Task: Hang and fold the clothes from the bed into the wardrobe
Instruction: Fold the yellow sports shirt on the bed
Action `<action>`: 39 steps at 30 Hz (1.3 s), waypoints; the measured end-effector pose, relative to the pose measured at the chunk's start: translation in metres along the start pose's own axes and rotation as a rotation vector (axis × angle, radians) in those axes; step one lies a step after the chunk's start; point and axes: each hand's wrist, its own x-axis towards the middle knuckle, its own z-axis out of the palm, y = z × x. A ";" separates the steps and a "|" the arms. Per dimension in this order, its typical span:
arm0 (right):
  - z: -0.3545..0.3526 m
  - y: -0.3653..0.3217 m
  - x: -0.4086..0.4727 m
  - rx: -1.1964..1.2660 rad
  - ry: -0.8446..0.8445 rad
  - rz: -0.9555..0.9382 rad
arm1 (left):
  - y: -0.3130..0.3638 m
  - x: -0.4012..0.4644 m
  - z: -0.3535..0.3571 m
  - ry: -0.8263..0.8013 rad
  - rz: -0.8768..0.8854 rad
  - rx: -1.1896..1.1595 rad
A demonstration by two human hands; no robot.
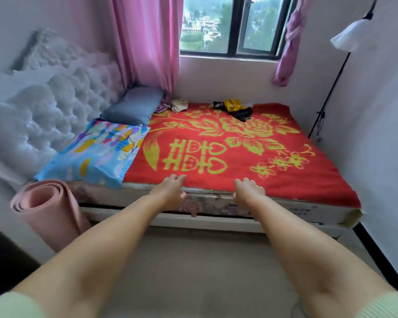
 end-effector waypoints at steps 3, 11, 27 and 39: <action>-0.008 0.035 0.020 0.022 -0.005 0.042 | 0.032 0.044 -0.007 0.011 0.028 -0.011; -0.035 0.089 0.130 -0.022 -0.036 0.107 | 0.062 0.191 -0.015 0.027 0.135 0.046; -0.090 0.190 0.378 -0.014 -0.088 0.263 | 0.124 0.498 -0.028 -0.110 0.216 0.096; -0.106 0.356 0.579 0.011 -0.137 0.240 | 0.201 0.696 -0.013 -0.114 0.100 0.095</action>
